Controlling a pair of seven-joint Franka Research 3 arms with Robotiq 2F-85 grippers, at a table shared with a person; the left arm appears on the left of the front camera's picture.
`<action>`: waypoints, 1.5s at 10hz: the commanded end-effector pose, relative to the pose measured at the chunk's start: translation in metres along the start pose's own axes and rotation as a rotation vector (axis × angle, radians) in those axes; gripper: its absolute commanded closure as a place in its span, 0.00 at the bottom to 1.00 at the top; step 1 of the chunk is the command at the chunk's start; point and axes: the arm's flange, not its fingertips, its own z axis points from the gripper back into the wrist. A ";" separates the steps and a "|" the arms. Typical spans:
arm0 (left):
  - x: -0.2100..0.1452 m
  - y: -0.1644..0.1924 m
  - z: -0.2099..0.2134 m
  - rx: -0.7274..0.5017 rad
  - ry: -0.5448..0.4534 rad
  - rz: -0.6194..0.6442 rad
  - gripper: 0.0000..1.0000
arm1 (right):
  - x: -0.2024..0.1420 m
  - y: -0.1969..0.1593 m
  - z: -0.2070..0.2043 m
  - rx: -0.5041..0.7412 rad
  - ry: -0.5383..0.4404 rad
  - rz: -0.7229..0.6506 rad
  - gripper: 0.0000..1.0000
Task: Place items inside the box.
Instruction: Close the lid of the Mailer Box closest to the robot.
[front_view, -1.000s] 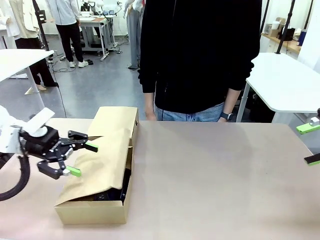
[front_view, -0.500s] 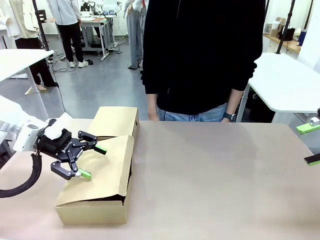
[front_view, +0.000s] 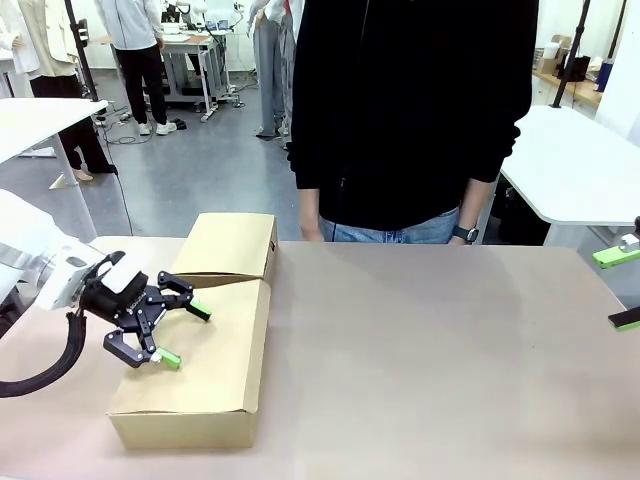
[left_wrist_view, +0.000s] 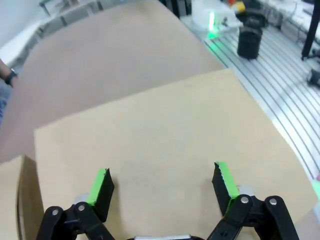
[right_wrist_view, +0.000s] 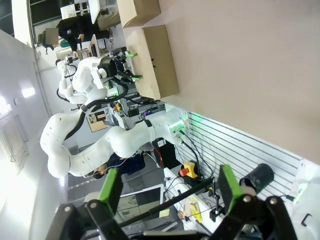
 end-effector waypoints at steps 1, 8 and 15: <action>-0.017 -0.068 -0.028 -0.022 0.049 -0.032 0.00 | -0.001 0.004 0.002 0.021 0.001 -0.005 0.00; 0.005 -0.048 0.096 0.180 -0.256 0.546 0.00 | -0.001 0.004 0.002 0.021 0.001 -0.005 0.00; -0.043 -0.052 0.179 0.091 -0.568 1.298 0.00 | -0.001 0.004 0.002 0.021 0.001 -0.005 0.00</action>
